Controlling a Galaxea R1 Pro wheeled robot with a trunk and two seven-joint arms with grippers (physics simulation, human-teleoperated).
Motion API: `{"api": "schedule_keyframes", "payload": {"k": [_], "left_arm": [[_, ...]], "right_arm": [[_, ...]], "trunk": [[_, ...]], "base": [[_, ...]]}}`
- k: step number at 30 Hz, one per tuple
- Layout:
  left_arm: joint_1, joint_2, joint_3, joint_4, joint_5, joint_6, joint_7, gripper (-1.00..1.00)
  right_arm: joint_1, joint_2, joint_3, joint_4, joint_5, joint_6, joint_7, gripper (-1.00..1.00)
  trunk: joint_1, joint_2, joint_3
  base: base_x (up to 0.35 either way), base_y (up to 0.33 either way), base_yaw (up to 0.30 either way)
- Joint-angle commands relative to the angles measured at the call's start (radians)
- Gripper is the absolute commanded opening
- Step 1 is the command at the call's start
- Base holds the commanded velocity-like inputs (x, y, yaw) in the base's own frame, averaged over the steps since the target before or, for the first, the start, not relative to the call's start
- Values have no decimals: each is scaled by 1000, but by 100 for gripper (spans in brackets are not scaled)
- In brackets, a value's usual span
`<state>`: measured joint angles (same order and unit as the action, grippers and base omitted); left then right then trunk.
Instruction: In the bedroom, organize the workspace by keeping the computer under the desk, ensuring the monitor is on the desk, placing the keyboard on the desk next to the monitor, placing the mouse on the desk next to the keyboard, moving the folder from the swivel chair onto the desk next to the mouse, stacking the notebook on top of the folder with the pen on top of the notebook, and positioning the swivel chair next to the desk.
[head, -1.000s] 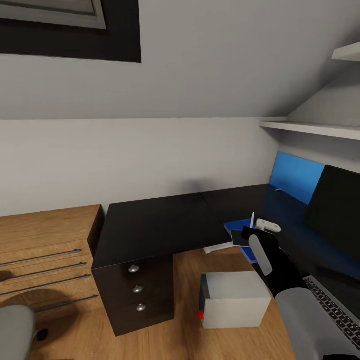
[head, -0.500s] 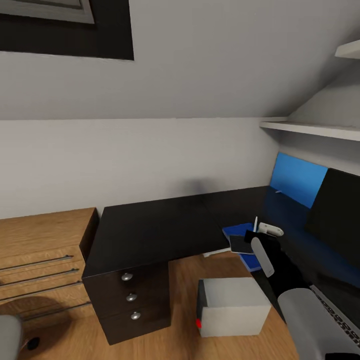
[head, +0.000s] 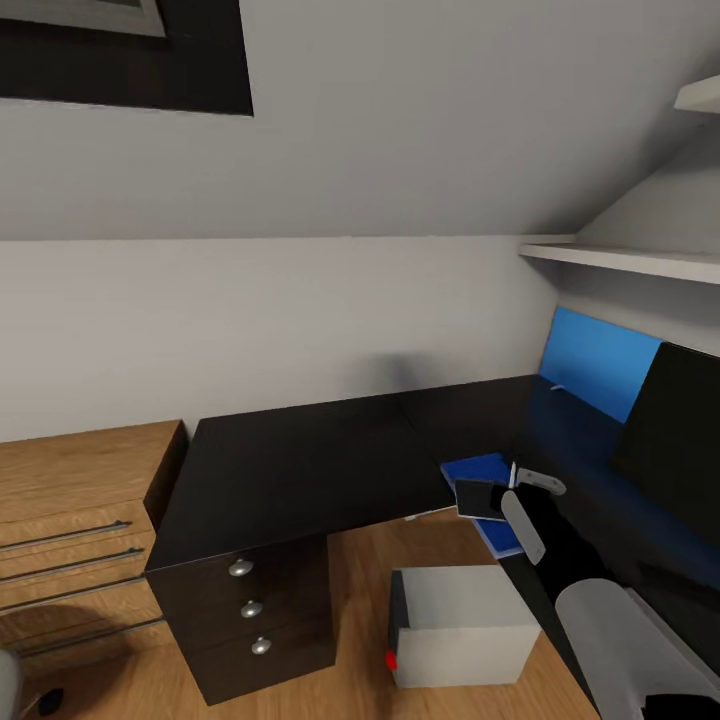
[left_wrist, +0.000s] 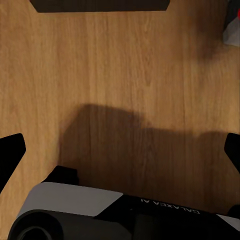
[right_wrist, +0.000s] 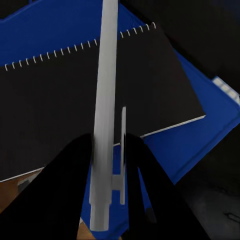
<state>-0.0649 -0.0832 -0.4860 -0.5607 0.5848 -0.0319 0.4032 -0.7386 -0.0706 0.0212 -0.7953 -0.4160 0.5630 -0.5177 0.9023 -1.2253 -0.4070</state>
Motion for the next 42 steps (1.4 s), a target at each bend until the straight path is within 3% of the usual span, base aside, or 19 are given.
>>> {"api": "schedule_keyframes", "payload": {"k": [1,42], "left_arm": [[-1,1,-8,-1,10,-3,8,100],[-1,2,-7,-1,10,-3,7,100]], "right_arm": [[-1,-1,2,1,-9,2,-7,-100],[-3,4,7,49,17,0,-1,-100]], "trunk": [[0,-1,-1],[0,-1,-1]], "base": [[5,-3,0],[75,0,0]]}}
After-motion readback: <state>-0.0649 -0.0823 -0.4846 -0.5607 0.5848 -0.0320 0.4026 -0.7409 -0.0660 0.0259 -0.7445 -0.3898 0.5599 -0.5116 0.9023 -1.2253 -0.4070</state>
